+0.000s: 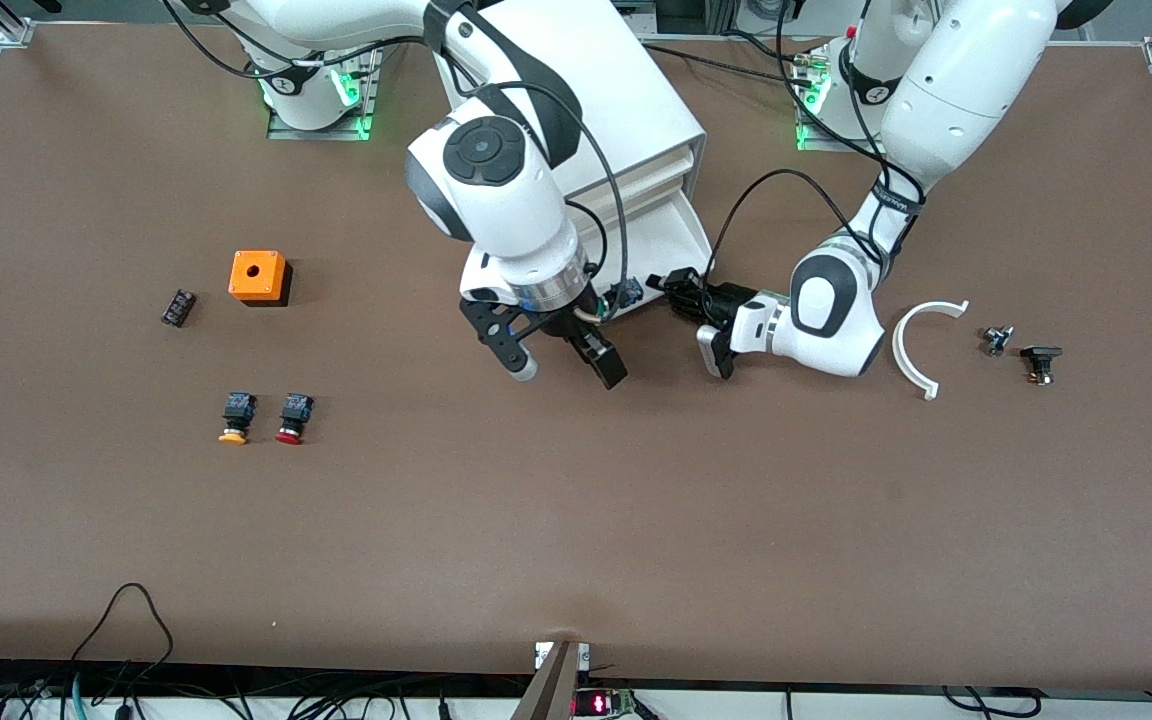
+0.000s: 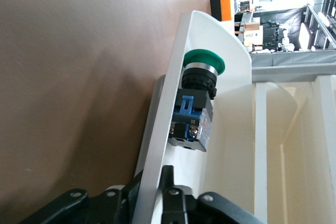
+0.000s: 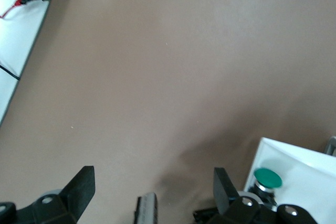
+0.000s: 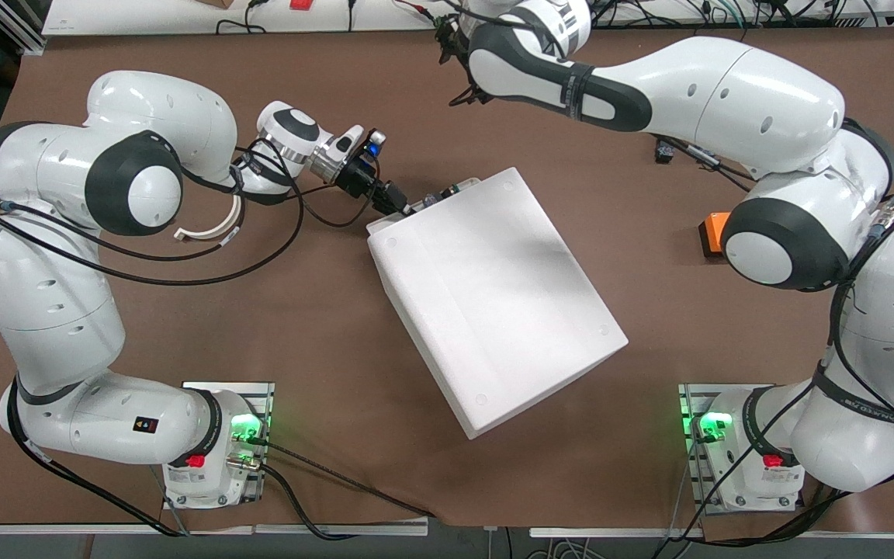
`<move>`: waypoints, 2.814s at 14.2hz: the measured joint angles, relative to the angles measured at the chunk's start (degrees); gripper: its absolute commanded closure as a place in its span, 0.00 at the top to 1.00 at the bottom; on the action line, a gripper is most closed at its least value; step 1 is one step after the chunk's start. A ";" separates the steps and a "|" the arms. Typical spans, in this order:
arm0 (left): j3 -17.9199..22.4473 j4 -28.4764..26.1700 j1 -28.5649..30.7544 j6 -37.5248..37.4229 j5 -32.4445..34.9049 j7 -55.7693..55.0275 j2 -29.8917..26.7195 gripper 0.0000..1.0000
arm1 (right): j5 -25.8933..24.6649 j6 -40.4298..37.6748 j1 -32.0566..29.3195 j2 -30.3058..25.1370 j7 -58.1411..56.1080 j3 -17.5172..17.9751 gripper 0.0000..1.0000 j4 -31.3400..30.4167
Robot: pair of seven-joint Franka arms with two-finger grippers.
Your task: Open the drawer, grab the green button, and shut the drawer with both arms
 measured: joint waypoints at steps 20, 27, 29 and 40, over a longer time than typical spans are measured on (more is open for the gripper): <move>-1.05 27.78 7.88 -26.77 46.28 -61.27 -8.95 1.00 | 2.19 -6.60 9.42 8.06 7.52 -0.03 0.49 -3.91; -0.09 28.24 7.87 -26.69 54.38 -62.68 -8.18 1.00 | 2.20 -5.02 9.41 8.05 7.54 -0.04 0.00 -3.90; -0.08 28.58 7.75 -26.46 56.89 -62.68 -7.02 1.00 | 2.20 -4.83 9.41 7.93 7.37 -0.05 0.00 -3.37; -1.93 22.78 1.69 -4.96 59.33 -86.70 -6.90 0.99 | 1.89 -17.12 4.68 2.70 -30.00 -5.77 0.00 3.40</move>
